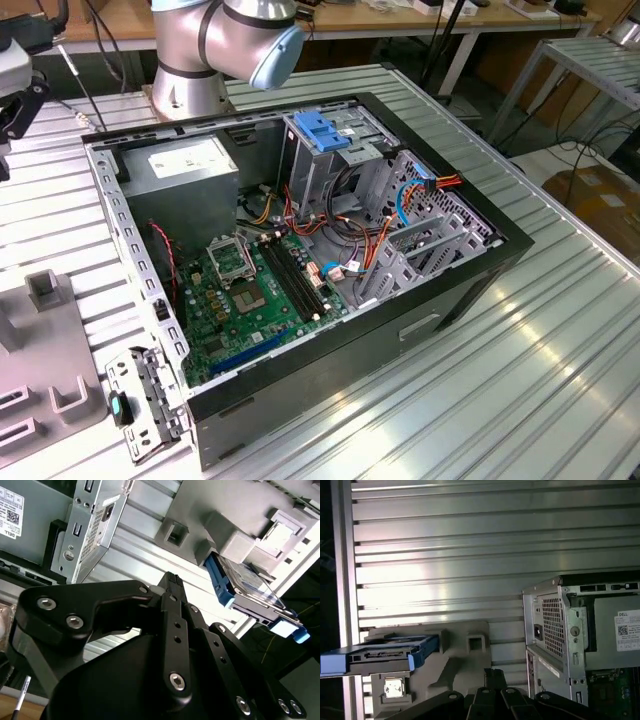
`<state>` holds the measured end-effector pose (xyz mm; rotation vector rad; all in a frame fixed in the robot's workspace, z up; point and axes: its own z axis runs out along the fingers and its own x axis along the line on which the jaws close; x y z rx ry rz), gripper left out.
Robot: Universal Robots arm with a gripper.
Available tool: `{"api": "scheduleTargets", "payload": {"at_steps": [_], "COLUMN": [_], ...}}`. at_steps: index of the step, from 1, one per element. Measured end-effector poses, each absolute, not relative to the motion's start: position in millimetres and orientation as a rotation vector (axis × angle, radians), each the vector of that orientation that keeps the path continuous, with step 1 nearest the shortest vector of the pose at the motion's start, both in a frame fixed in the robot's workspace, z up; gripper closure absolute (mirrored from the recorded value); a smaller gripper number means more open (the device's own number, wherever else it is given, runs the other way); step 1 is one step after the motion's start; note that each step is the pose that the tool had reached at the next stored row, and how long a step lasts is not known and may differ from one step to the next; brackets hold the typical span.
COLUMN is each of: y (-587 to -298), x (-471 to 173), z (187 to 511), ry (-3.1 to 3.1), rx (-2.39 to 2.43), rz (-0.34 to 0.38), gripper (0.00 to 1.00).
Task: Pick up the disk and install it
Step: 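Reach for the disk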
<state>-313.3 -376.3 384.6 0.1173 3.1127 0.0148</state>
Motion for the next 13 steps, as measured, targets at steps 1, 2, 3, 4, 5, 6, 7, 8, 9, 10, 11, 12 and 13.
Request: {"api": "scheduleTargets", "payload": {"at_steps": [1,2,3,4,5,6,7,8,9,10,11,12,13], "y": [-376,-376,-376,-376,-376,-376,-376,-376,-375,-375,-375,-375,-375], "x": [-315,-318,-320,-321,-323,-325,-326,-327,-329,-331,-333,-336,-340], "z": [385,385,384,384,384,384,384,384,384,384,384,384,384], "ry": [3.113,3.113,3.113,3.113,3.113,3.113,3.113,3.113,3.113,3.113,3.113,3.113,3.113], "rx": [0.117,0.117,0.117,0.117,0.117,0.117,0.117,0.117,0.117,0.117,0.117,0.117,0.117], "rz": [0.015,0.015,0.015,0.015,0.015,0.015,0.015,0.015,0.015,0.015,0.015,0.015,0.015], "gripper": [0.89,0.89,0.89,0.89,0.89,0.89,0.89,0.89,0.89,0.89,0.89,0.89,0.89]}}
